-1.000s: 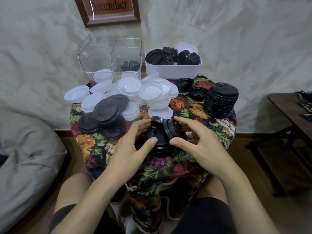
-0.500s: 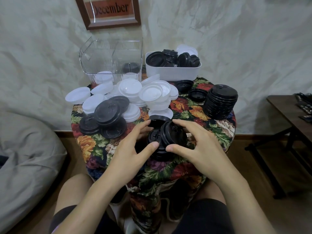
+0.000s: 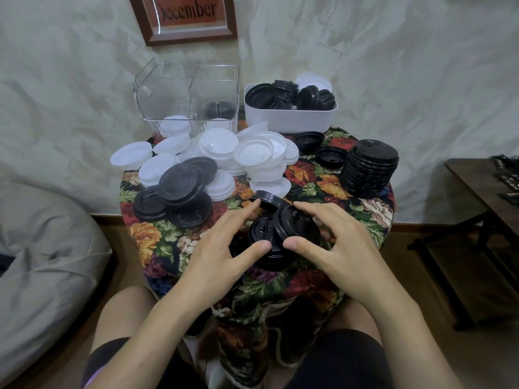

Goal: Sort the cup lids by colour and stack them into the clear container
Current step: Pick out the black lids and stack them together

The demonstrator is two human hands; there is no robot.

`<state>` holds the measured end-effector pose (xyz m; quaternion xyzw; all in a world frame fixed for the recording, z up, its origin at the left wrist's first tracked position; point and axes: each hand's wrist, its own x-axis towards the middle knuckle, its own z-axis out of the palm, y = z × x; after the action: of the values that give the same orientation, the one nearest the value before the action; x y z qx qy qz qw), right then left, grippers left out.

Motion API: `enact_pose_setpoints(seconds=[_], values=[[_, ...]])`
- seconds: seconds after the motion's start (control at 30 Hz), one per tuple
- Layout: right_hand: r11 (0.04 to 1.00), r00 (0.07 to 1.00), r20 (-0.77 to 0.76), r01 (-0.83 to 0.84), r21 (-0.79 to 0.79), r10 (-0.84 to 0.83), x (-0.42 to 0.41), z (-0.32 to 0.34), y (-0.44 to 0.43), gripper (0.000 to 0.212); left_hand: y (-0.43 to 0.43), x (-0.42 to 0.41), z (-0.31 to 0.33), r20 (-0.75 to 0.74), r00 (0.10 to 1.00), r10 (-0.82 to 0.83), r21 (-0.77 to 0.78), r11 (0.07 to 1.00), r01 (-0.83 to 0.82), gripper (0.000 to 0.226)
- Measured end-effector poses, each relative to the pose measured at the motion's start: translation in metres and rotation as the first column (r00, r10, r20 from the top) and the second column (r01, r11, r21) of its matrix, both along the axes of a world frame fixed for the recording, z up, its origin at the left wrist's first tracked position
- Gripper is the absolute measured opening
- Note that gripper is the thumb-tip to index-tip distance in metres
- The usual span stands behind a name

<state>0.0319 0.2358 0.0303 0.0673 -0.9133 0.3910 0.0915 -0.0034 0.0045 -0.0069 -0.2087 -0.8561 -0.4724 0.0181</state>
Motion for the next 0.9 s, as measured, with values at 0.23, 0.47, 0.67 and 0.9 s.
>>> enact_pose_setpoints(seconds=[0.23, 0.47, 0.67, 0.9], values=[[0.999, 1.000, -0.010, 0.009, 0.034, -0.009, 0.010, 0.001, -0.003, 0.074, 0.000, 0.000, -0.003, -0.020, 1.000, -0.005, -0.015, 1.000, 0.005, 0.067], [0.993, 0.999, 0.029, 0.020, 0.116, -0.023, 0.005, 0.000, -0.007, 0.082, -0.004, -0.004, -0.004, 0.008, 0.999, -0.045, 0.003, 0.999, 0.045, 0.067], [0.985, 0.999, 0.046, -0.031, 0.169, 0.023, -0.001, -0.002, -0.019, 0.086, -0.005, -0.003, -0.001, 0.033, 0.998, -0.056, 0.009, 0.998, 0.055, 0.075], [0.986, 0.997, 0.058, -0.063, 0.152, 0.055, 0.003, -0.008, -0.012, 0.068, -0.008, -0.005, -0.004, 0.092, 0.991, -0.092, 0.072, 0.994, 0.086, 0.078]])
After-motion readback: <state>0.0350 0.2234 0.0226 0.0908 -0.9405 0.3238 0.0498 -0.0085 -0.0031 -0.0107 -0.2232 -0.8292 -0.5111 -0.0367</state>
